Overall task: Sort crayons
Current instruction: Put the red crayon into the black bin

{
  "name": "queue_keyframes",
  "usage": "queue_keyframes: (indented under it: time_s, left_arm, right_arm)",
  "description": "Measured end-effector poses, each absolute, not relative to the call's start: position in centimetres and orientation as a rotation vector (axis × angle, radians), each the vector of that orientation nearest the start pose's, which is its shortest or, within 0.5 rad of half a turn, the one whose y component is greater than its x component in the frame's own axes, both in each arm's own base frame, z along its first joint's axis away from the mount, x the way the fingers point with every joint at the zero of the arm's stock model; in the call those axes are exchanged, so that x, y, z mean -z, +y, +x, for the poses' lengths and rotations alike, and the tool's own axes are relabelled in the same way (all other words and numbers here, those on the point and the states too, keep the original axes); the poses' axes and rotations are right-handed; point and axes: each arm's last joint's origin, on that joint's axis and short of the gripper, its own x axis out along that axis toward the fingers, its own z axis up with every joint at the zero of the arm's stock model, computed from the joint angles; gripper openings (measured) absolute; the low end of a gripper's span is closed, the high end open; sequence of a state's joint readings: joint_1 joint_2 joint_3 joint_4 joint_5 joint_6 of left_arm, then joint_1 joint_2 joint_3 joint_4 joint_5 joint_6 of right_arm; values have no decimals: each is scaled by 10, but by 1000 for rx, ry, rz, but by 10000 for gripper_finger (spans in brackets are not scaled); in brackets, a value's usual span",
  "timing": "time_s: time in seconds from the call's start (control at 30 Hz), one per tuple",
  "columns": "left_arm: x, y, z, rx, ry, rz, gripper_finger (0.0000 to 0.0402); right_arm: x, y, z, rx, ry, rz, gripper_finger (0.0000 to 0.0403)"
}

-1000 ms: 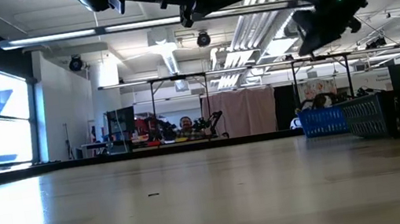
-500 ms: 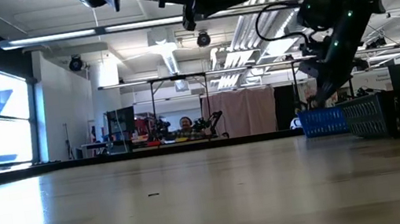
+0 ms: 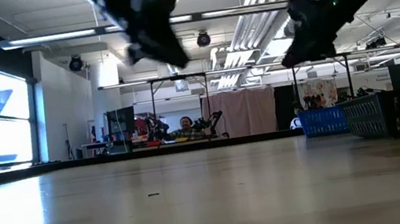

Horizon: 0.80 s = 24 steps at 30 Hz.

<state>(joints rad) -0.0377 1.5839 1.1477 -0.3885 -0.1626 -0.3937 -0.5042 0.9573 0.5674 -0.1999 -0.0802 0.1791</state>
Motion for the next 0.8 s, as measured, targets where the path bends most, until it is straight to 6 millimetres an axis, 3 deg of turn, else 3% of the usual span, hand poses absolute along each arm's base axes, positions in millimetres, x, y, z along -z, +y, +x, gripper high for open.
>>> queue_keyframes:
  time_s: [0.1, 0.23, 0.4, 0.57, 0.7, 0.8]
  left_arm:
    - [-244, -19, 310, -351, 998, -497, 67]
    - [-238, -51, 289, -466, 1162, -692, 67]
    - [-233, -106, 276, -473, 1233, -865, 67]
    - [-233, -156, 257, -472, 1265, -1020, 67]
    - [-232, -186, 243, -481, 1249, -1094, 67]
    - [-221, -205, 238, -513, 1273, -1118, 67]
  right_arm:
    - [-234, -76, 185, 299, 480, 326, 59]
    - [-238, -53, 196, 162, 449, 284, 59]
    - [-239, -30, 203, 94, 439, 204, 60]
    - [-238, -18, 206, 125, 450, 146, 60]
    - [-238, -14, 208, 154, 441, 128, 60]
    - [-236, -11, 210, 150, 438, 148, 60]
